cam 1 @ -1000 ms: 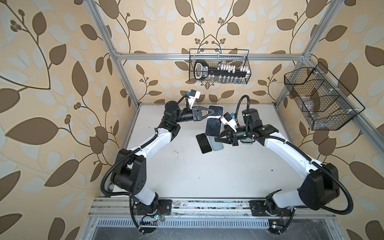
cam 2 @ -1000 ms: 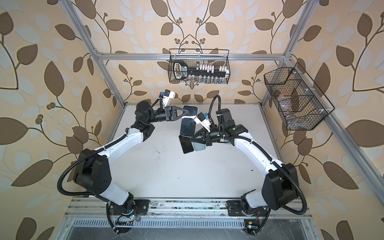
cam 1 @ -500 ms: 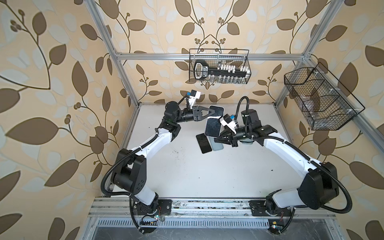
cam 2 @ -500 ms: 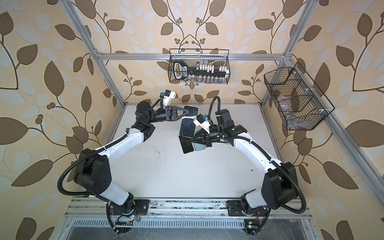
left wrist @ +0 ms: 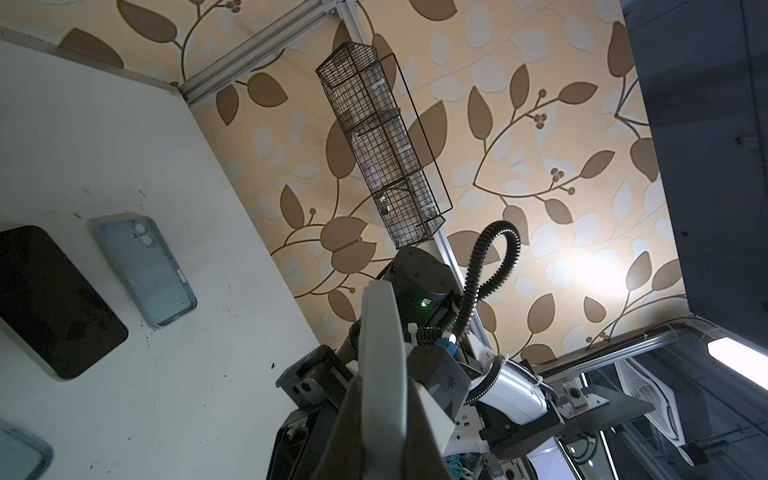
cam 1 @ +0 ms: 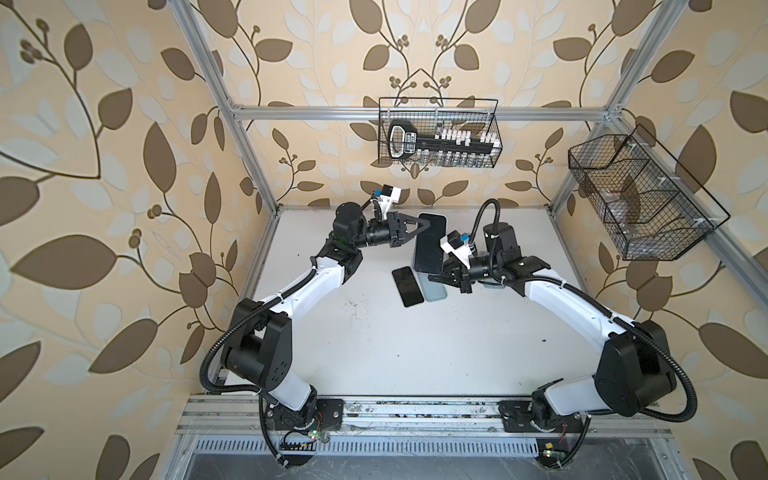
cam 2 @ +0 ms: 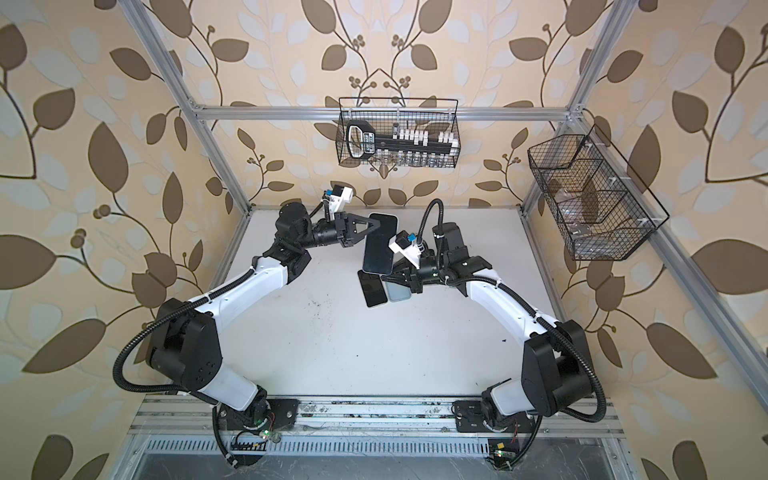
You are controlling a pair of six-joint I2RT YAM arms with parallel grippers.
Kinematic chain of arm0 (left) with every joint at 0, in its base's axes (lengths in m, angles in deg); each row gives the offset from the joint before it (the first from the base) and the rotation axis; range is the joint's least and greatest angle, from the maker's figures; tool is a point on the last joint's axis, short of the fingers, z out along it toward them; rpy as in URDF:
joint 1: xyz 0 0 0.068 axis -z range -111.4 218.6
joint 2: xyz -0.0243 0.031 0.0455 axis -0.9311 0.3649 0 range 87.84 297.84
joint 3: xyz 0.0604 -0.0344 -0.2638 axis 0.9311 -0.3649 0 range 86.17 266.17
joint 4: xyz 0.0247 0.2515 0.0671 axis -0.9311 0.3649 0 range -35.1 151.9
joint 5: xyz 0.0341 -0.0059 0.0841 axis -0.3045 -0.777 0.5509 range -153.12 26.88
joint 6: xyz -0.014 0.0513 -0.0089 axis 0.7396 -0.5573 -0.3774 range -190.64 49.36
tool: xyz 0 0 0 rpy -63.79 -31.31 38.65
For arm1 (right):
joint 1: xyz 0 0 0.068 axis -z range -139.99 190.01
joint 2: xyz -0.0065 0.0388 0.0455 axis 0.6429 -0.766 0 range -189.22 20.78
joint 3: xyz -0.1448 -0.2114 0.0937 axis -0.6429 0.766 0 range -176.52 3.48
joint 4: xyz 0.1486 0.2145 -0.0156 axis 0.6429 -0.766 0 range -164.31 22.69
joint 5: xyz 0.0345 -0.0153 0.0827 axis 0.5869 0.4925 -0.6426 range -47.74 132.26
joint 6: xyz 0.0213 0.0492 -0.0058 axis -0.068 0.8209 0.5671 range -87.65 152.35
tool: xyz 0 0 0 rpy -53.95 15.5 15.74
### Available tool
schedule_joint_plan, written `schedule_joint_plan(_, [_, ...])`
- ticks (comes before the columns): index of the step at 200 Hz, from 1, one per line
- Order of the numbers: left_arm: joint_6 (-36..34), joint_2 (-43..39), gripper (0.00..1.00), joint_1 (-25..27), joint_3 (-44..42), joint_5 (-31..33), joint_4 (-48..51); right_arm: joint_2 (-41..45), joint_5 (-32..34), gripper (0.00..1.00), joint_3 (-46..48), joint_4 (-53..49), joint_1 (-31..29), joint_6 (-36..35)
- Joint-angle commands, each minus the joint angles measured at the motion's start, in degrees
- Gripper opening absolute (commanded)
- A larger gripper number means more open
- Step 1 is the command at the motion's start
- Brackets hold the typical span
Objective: Take the phone out of the phone case
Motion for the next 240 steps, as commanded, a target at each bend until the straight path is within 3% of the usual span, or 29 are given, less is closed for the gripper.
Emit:
schedule_joint_plan(1, [0.80,-6.61,0.00,2.04,4.02,-2.99,-3.09,1.06,4.65,0.12,3.24,2.13,1.00,4.47])
schedule_joint_plan(72, [-4.29,-6.68,0.00,1.96,3.72,-1.78,3.32,7.16,1.66,0.27,6.76,7.49,1.70,13.94])
schedule_joint_plan(150, [-1.78,-6.63,0.00,-0.19,2.49,2.17,1.92,16.81,8.14,0.68,9.33,5.61,2.32,20.74])
schedule_joint_plan(201, [2.04,-11.02,0.00,-2.50,-0.28,9.72,4.27,22.84,11.69,0.96,11.86,5.42,2.39,23.41])
schedule_joint_plan(240, [1.69,-16.16,0.00,-4.60,-4.04,18.31,10.33,27.44,15.51,1.00,13.86,8.78,2.41,26.97])
